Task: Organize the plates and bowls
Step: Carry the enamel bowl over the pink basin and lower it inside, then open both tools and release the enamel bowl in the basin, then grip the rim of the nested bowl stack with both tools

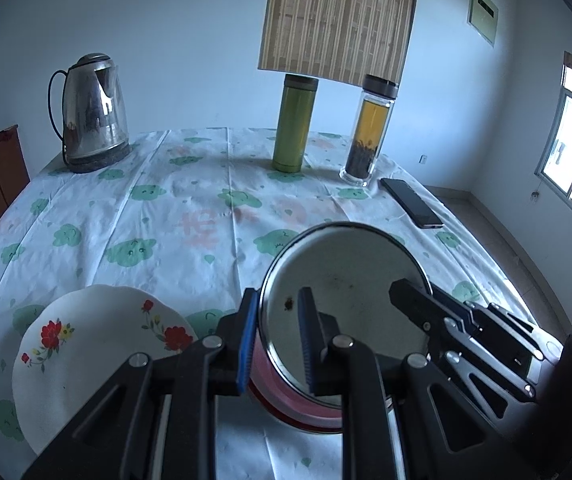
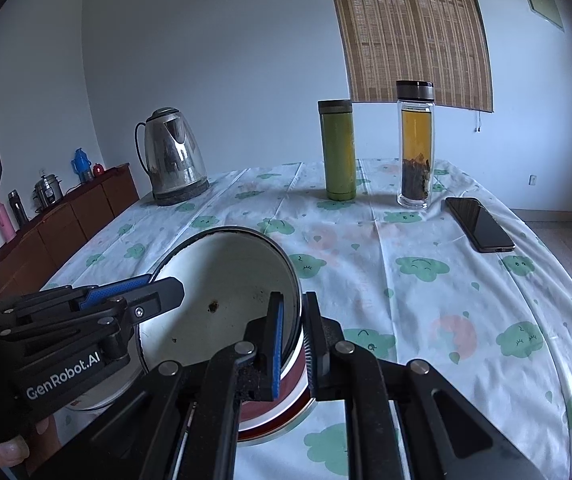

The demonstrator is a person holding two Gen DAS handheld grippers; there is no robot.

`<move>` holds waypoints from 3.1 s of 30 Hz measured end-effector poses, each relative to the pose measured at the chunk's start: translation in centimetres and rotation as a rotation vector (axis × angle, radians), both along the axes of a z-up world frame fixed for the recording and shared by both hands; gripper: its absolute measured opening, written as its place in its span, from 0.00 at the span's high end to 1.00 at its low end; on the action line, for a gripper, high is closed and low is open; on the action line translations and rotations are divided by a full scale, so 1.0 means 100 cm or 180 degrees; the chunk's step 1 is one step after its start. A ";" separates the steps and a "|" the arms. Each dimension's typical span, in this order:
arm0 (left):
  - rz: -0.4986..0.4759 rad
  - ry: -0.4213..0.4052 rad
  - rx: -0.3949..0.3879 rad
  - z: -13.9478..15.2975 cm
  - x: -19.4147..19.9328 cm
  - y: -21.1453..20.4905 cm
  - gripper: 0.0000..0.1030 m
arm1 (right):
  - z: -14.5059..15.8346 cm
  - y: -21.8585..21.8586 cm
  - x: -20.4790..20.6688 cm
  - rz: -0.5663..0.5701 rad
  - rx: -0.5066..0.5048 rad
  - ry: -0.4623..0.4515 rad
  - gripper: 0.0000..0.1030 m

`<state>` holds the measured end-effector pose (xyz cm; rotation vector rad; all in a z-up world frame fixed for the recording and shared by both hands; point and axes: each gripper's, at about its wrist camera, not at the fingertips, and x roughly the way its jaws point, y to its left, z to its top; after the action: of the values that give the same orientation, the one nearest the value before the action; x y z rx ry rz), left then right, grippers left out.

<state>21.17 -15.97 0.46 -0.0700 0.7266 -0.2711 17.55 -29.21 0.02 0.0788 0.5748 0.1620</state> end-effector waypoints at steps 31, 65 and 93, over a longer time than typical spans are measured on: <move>-0.0022 0.0202 0.0058 -0.016 0.008 -0.004 0.83 | -0.011 0.000 0.005 0.0005 -0.0039 0.0101 0.88; -0.0086 0.0332 0.0108 -0.017 0.008 -0.005 0.84 | -0.016 -0.008 0.004 0.0104 0.0253 0.0136 0.77; 0.0018 0.0154 0.0078 -0.013 0.007 0.005 0.44 | -0.007 -0.028 -0.006 -0.0080 0.0457 -0.0159 0.41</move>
<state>21.85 -15.45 -0.88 -0.0555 0.7775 -0.2559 16.98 -32.01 -0.70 0.2207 0.5117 0.1800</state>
